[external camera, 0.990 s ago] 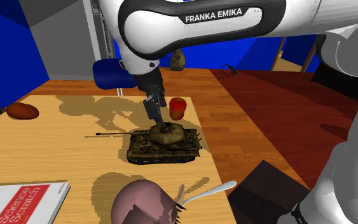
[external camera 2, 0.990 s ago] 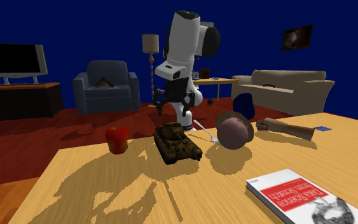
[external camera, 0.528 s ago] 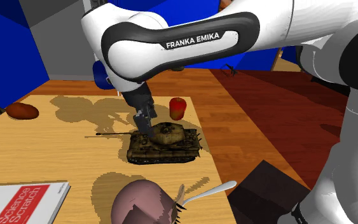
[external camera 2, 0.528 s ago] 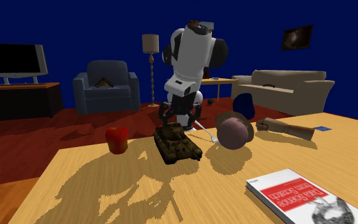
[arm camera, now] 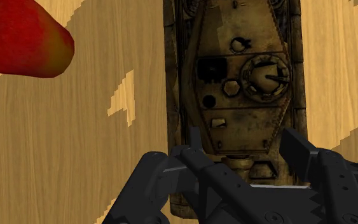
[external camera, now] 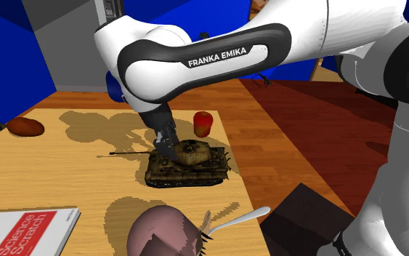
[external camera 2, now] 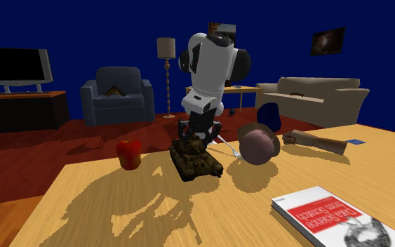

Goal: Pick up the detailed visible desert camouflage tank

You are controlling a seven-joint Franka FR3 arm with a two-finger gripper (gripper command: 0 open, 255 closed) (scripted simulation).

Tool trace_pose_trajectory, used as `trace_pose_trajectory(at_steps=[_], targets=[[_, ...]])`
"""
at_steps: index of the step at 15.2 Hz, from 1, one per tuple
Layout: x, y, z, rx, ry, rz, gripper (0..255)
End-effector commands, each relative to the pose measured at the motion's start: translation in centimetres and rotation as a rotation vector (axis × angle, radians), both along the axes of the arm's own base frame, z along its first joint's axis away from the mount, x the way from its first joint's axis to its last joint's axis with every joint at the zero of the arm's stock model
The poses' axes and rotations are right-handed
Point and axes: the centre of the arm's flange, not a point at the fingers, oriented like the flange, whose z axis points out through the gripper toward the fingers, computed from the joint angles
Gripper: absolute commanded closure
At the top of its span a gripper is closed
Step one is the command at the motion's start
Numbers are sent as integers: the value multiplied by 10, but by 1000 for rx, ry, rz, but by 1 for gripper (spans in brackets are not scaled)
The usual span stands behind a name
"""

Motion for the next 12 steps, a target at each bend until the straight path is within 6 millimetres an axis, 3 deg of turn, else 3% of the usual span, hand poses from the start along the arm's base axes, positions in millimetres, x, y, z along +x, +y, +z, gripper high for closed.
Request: trace_pose_trajectory(at_steps=[1,6,12], targets=[[0,0,-2,-2,4,0,255],[0,-1,-1,-2,4,0,255],[0,-1,30,-2,4,0,255]])
